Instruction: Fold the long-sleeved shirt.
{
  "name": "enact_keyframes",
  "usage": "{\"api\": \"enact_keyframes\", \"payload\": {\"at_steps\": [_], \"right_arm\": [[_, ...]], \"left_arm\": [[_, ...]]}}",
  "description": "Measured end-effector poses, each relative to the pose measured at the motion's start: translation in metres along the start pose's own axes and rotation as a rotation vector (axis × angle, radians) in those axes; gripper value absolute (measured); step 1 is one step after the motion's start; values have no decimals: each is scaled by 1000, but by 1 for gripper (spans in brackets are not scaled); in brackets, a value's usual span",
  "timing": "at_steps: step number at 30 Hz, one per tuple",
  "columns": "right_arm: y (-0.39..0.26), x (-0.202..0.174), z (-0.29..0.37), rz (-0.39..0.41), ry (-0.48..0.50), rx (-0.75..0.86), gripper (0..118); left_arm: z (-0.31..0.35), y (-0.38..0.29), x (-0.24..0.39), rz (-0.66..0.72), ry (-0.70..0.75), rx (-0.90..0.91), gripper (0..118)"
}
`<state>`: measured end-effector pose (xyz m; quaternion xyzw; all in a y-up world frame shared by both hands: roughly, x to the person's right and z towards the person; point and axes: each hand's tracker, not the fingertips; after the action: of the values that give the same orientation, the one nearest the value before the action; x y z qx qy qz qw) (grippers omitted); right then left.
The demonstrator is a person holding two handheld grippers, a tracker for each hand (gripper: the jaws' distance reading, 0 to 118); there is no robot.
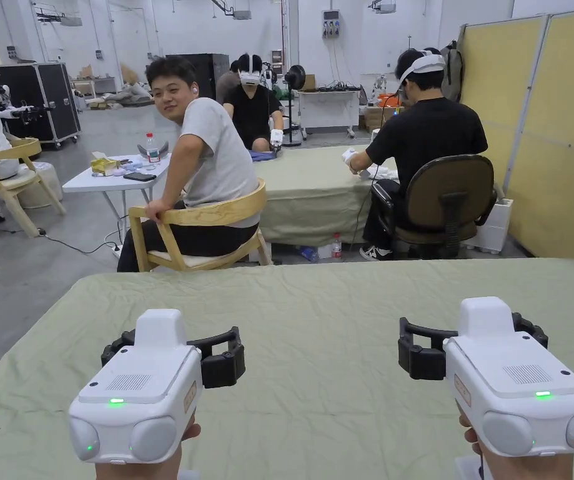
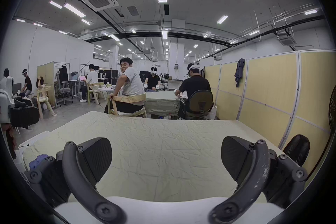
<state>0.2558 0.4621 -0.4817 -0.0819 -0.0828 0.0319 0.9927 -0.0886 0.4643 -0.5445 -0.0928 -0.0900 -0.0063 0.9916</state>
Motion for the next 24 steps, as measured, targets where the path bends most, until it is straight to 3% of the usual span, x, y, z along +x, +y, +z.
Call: {"api": "enact_keyframes", "payload": {"at_steps": [24], "right_arm": [[-1,0,1,13,1,-5,118]], "left_arm": [[-1,0,2,3,-4,8,118]]}}
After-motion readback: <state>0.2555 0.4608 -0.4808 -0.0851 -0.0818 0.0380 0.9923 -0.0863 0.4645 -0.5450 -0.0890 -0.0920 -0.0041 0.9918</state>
